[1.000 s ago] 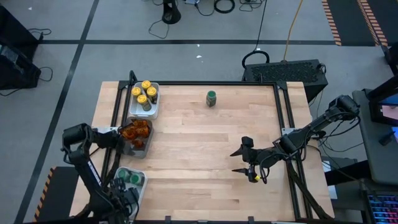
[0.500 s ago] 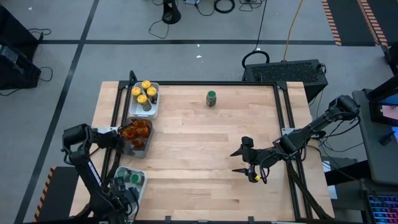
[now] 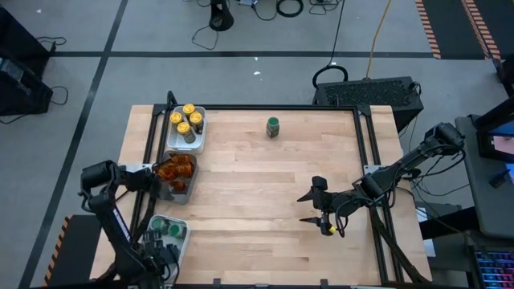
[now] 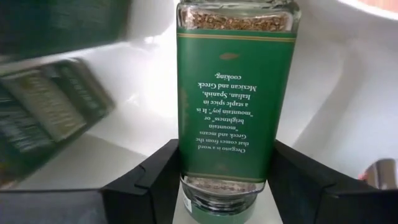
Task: Sort spices by type
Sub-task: Put the right green seasoning bottle into the bottom white bin
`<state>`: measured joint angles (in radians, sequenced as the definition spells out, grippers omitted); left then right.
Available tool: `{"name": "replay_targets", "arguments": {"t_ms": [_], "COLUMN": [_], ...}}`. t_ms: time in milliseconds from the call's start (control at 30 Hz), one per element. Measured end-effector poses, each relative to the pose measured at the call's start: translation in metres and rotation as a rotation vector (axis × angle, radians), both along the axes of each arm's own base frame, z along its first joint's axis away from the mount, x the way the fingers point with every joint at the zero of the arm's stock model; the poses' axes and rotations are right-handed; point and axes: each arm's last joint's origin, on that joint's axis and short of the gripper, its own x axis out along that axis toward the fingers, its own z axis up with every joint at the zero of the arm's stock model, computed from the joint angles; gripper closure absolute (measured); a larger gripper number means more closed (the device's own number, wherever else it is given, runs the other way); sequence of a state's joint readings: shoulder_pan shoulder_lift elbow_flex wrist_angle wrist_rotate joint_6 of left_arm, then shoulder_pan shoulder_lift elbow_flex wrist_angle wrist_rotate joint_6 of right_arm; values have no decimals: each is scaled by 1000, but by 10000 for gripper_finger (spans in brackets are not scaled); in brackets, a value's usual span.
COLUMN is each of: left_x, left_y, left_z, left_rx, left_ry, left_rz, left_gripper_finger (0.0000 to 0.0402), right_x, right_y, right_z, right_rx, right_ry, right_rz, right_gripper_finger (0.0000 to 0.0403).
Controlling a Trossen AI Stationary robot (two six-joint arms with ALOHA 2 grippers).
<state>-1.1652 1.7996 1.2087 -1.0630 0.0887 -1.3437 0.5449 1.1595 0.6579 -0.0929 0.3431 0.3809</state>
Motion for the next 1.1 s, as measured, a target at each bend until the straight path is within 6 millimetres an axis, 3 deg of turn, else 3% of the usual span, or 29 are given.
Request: {"name": "replay_targets", "arguments": {"t_ms": [233,467,700,900,1100], "left_x": [0,0,4,23,60], "left_y": [3,4,9,21,34], "left_z": [21,49,83,109,124], "left_rx": [98,85,46,11,-3], "left_ry": [-3,-24,-180,-376,-541], "left_rz": [-5,-24,-20,63,34], "left_gripper_finger": [196,196,195,195,195], "right_x": [0,0,1,5,12], "right_y": [0,0,1,2,6], "right_z": [1,1,2,9,29], "right_rx": [4,13,26,30,44], "right_ry": [-6,-5,-15,-105,-309], "right_rz": [0,-7,-10,-10,29], "right_gripper_finger": [112,112,112,112,112]}}
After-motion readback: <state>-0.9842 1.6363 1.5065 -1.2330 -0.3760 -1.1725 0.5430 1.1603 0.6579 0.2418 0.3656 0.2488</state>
